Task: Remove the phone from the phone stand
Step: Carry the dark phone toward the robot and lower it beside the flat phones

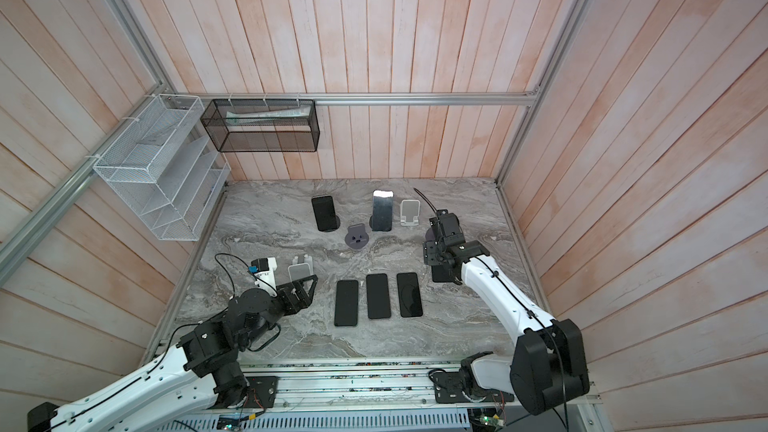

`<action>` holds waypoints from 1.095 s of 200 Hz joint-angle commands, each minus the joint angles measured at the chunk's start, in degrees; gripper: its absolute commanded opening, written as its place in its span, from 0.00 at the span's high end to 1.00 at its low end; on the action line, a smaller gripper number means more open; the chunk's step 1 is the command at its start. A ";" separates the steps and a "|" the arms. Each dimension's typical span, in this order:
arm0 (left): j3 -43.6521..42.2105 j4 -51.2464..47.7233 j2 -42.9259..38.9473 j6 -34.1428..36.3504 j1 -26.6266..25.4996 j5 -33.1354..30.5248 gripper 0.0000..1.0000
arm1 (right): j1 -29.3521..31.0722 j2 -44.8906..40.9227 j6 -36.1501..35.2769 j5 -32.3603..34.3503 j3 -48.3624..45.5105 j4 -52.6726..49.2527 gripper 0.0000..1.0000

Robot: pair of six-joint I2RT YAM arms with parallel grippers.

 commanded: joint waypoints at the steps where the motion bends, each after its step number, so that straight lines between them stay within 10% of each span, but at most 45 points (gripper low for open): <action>1: -0.02 0.93 -0.69 0.93 0.57 0.73 0.00 | -0.53 0.72 -0.62 -2.11 2.34 -2.09 0.35; 219: 0.05 3.43 -1.10 0.99 1.08 1.14 0.00 | -2.68 11.28 -3.83 -12.85 6.54 -10.16 0.36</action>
